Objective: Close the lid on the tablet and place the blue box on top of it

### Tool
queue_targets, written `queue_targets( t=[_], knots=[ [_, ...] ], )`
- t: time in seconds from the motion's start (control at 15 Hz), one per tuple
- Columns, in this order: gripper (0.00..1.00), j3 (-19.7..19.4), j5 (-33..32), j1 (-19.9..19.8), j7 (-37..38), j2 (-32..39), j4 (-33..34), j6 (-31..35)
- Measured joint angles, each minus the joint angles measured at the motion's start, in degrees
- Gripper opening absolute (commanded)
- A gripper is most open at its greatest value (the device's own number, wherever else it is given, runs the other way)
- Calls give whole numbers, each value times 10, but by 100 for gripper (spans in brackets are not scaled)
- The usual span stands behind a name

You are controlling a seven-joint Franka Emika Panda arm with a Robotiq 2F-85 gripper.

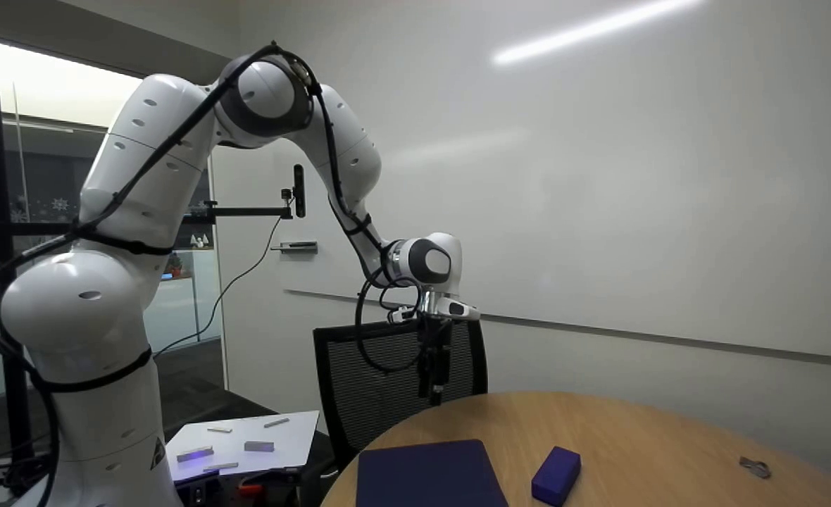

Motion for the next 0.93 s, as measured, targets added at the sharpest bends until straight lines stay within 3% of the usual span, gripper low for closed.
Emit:
queue_targets(
  t=[0.6, 0.93],
  knots=[
    [100, -2, -4, 5, 0, 3, -2, 6],
    [100, -11, -5, 10, 6, 22, 1, 50]
  ],
)
